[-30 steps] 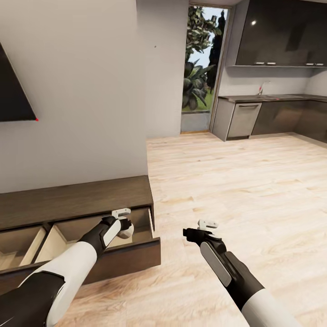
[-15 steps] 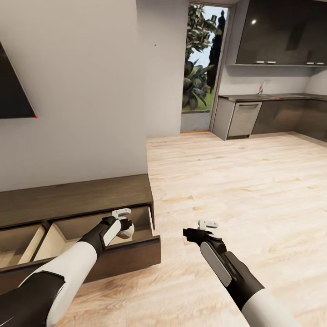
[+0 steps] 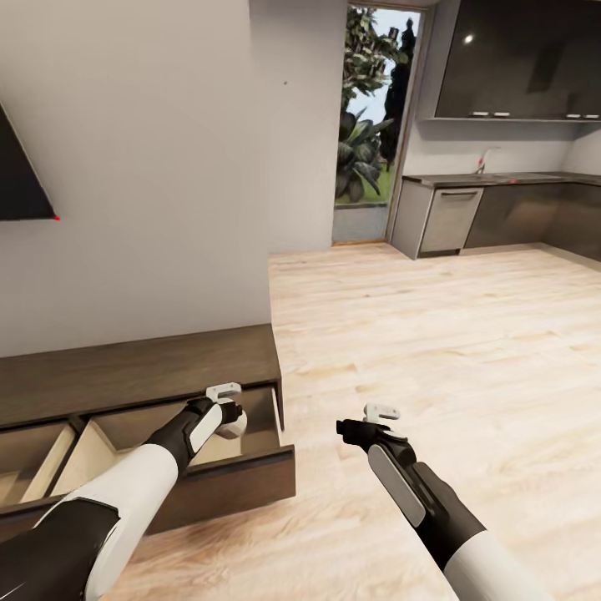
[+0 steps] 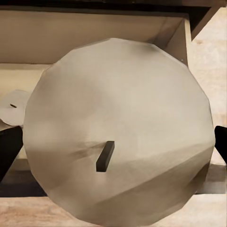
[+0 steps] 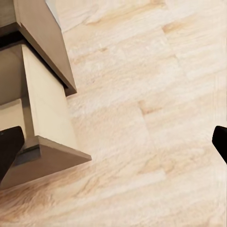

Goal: Place each of the two pumpkins and all three candles from the living room inside a cabinet in the living room (use any cabinet), then make sure every cabinet is closed, and position the cauldron so it is next to a table in the living room.

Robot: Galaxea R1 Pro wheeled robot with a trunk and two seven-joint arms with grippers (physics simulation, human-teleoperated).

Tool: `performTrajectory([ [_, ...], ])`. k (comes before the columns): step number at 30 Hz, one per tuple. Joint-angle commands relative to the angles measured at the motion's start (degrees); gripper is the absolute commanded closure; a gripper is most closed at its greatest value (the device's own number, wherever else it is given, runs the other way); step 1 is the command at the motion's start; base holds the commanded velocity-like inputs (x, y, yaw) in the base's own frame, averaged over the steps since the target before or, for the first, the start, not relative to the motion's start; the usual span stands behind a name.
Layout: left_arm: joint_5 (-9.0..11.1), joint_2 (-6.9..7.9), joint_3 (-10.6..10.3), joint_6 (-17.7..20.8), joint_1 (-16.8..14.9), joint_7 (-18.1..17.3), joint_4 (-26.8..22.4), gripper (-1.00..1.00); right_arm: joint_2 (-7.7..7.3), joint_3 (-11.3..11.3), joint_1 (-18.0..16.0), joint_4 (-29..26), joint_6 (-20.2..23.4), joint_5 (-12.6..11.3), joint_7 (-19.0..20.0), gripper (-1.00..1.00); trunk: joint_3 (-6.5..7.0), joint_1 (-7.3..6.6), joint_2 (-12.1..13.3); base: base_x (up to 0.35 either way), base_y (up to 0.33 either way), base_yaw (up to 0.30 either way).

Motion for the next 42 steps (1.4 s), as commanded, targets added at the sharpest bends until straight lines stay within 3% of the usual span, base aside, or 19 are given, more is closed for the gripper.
performTrajectory([
  [1, 0.53, 0.04, -0.46, 0.22, -0.03, 0.44, -0.11, 1.00, -0.07, 0.22, -0.06, -0.09, 0.06, -0.52, -0.56, -1.00, -0.05, 0.02, -0.02, 0.180, 0.000, 0.000],
  [18, 0.74, 0.07, -0.46, 0.22, -0.03, 0.42, 0.06, 1.00, -0.15, 0.22, -0.06, -0.09, 0.06, -0.52, -0.56, -1.00, -0.05, 0.02, -0.02, 0.056, 0.000, 0.000],
  [30, 0.54, 0.04, -0.46, -0.04, -0.03, 0.42, 2.63, 1.00, -0.14, 0.22, -0.06, -0.13, 0.06, -0.52, -0.56, -1.00, -2.21, 2.66, -4.84, 0.000, 0.000, 0.000],
  [36, 0.60, -0.01, -0.46, -2.29, -0.03, 0.42, 3.18, 1.00, -0.12, 0.22, -0.06, -0.19, 0.06, -0.52, -0.56, -1.00, -3.29, 3.97, -7.24, 0.000, 0.000, 0.000],
  [42, 0.46, -0.04, -0.52, -2.72, -0.03, 0.42, 4.30, 1.00, -0.16, 0.07, -0.06, -2.94, 0.21, -0.54, -0.56, -1.00, -4.36, 5.29, -9.65, 0.000, 0.000, 0.000],
])
